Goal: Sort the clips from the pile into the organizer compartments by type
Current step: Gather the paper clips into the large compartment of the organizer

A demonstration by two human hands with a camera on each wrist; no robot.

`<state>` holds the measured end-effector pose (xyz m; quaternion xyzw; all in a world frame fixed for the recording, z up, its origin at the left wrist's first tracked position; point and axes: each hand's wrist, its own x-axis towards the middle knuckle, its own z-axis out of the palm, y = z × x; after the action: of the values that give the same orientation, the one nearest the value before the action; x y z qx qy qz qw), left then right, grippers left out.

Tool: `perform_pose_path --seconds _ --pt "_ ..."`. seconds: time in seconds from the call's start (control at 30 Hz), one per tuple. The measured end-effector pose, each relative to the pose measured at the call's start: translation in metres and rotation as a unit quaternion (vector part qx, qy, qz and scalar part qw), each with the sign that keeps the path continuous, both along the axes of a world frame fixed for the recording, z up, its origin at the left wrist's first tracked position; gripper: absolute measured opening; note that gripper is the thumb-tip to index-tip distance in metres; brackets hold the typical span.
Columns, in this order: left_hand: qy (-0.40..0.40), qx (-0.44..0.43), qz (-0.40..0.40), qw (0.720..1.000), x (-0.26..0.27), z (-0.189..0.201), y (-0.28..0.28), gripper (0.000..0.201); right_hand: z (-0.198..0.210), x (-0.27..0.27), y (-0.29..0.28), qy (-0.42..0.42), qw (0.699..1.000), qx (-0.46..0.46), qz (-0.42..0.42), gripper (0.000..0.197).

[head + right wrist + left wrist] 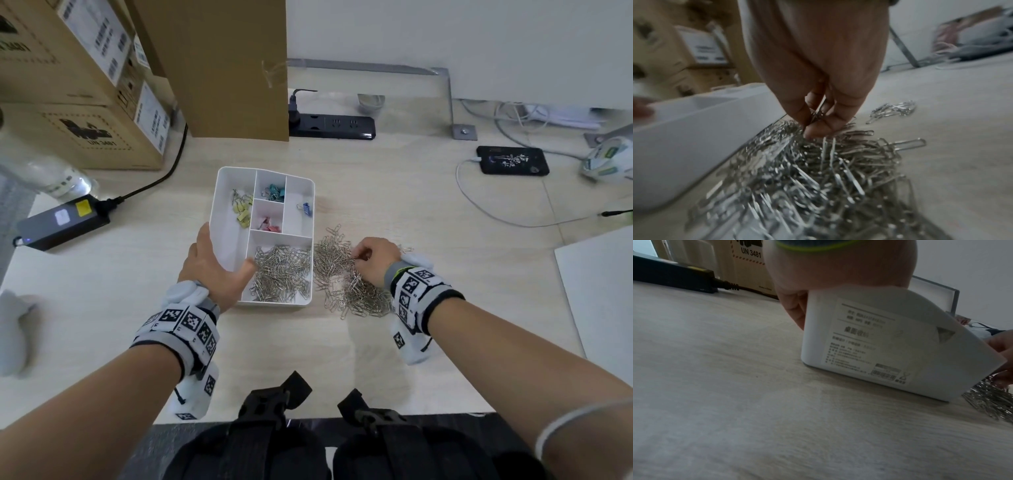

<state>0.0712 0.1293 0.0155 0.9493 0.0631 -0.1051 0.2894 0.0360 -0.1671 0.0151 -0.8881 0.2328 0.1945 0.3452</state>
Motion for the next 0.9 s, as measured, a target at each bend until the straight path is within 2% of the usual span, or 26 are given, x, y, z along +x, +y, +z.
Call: perform_pose_path --seconds 0.17,0.4,0.57,0.67,0.73,0.83,0.9 --pt "-0.002 -0.003 -0.002 1.000 0.000 0.001 0.000 0.097 0.007 -0.003 -0.005 0.031 0.983 0.144 -0.109 0.010" --pt "-0.002 -0.003 -0.003 1.000 0.001 0.000 0.000 0.094 0.022 -0.001 -0.007 0.010 0.971 0.188 -0.145 0.011" --pt "-0.007 0.000 -0.001 1.000 0.000 -0.001 0.000 0.095 0.040 0.012 0.025 -0.040 0.968 0.228 -0.100 0.017" --pt "-0.009 0.000 -0.001 1.000 0.001 -0.001 0.000 0.094 0.049 0.016 0.053 -0.058 0.971 0.226 -0.043 0.018" --pt "-0.007 -0.001 -0.004 1.000 0.001 -0.001 0.000 0.093 0.050 0.016 0.068 -0.059 0.976 0.207 0.027 0.012" --pt "-0.010 -0.005 -0.002 1.000 0.000 -0.001 0.000 0.093 0.048 0.014 0.082 -0.022 0.980 0.133 0.149 0.029" --pt "-0.011 -0.006 -0.002 1.000 0.000 0.000 -0.001 0.094 0.048 0.014 0.084 -0.028 0.981 0.109 0.159 0.030"
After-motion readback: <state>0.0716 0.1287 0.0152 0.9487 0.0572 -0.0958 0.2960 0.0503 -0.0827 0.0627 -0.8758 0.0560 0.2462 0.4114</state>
